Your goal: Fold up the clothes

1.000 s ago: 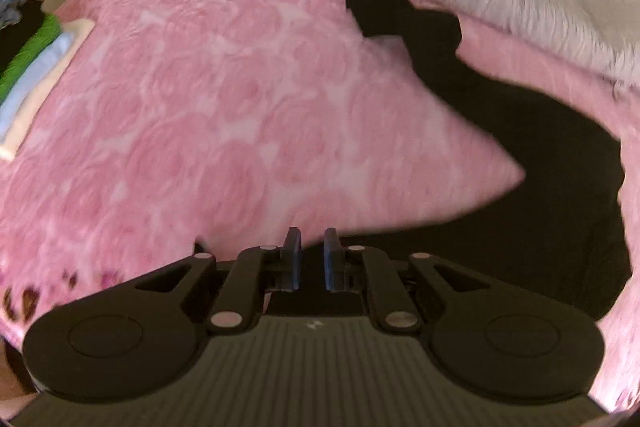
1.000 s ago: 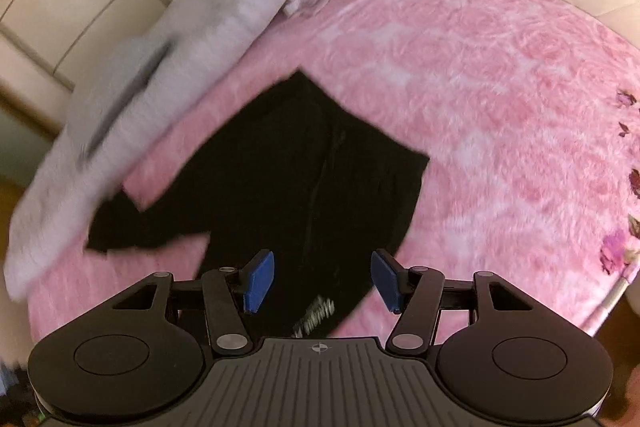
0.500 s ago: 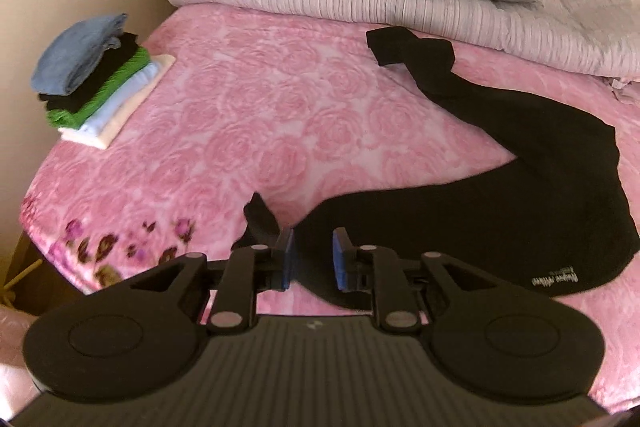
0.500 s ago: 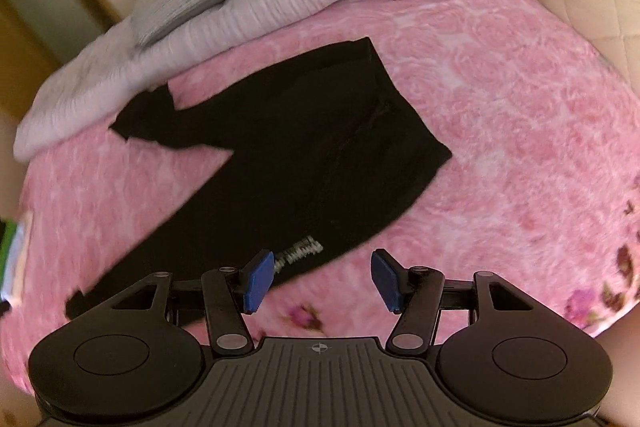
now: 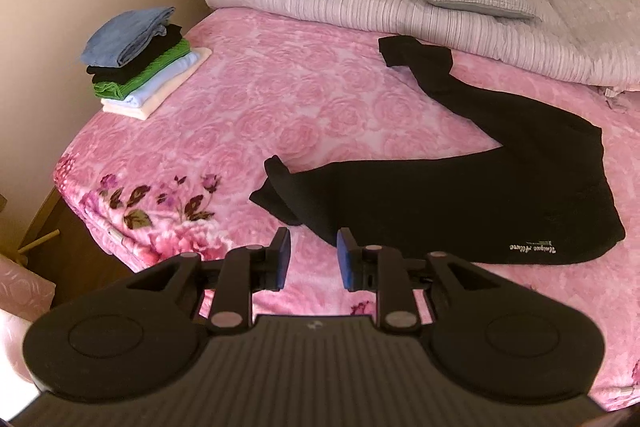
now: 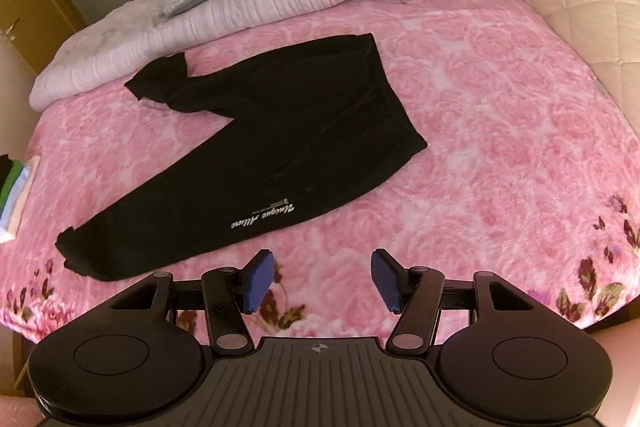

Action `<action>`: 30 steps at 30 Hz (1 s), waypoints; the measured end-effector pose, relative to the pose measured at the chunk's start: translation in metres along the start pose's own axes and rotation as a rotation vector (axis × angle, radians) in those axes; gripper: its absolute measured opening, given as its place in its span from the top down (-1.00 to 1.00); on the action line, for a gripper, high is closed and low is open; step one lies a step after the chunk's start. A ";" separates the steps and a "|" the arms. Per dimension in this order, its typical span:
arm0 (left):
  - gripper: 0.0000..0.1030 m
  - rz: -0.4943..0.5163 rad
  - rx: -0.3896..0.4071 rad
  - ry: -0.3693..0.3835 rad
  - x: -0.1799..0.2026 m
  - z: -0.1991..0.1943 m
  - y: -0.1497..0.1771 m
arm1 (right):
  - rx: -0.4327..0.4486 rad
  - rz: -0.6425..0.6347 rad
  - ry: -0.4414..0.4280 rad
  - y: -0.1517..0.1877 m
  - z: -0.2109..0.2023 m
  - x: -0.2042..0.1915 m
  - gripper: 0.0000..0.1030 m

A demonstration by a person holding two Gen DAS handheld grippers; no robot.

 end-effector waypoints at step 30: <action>0.48 -0.176 -0.117 0.126 -0.051 0.048 -0.001 | 0.006 0.069 -0.046 0.017 0.012 0.019 -0.12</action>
Point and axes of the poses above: each gripper's, at about its wrist camera, not at the fingertips, and z roughly the way its jaws point, x to its right, y to its underside, the point moved 1 cm from there along z, roughly the way its jaws point, and after that the axes turned 14 degrees about -z, right-handed, at the moved point
